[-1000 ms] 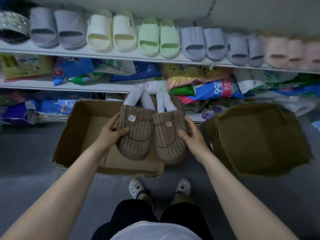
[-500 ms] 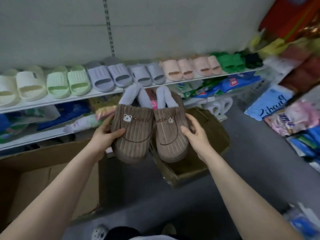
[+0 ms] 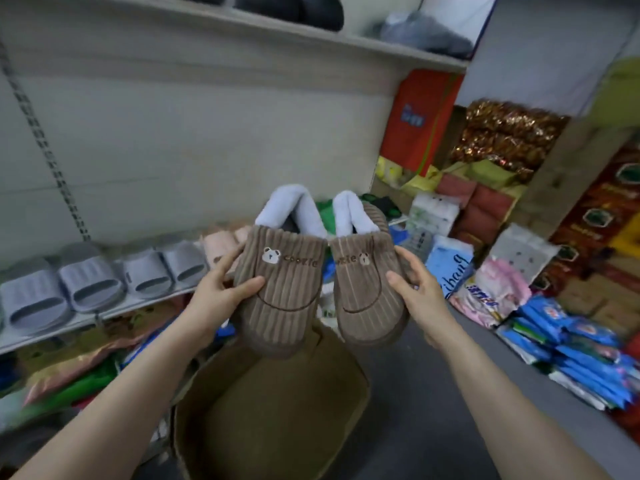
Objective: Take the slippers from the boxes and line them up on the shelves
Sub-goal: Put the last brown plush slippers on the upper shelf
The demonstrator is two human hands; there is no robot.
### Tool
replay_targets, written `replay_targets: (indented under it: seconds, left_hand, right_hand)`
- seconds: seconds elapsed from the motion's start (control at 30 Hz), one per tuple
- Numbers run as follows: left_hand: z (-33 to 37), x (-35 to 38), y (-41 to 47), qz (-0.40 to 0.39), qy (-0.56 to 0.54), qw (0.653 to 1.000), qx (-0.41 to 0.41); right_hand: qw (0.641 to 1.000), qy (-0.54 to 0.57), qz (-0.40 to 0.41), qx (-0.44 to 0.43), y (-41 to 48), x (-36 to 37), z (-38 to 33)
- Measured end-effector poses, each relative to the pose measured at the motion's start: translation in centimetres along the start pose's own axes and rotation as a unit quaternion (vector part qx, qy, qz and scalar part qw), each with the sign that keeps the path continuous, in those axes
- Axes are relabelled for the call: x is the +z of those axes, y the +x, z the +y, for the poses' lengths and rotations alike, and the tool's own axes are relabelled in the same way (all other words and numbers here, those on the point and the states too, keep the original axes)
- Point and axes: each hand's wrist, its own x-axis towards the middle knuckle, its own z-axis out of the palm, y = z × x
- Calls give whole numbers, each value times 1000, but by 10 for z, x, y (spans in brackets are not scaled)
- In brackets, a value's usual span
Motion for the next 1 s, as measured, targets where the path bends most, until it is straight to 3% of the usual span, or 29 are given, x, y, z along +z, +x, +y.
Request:
replay_targets:
  seconds: [0.2,0.4,0.67,0.9,1.0]
  left_hand:
    - [68,66,78,-38,-4,996,80]
    - [154,125,157,-10,-18,983,183]
    - [226,172,226,30,7,972,233]
    - [256,199,277,98,49,967,230]
    - [270,214,306,128,71,965,220]
  right_hand:
    - [997,31,26,-72,91,-66,-37]
    - [989,73,56,-118,187,-119,-95]
    - [978,141,53,-143,311,-158,-141]
    - [971,206,-37,-112,444,-170,-176]
    - [972,204,-111,-30,504,-180,-188]
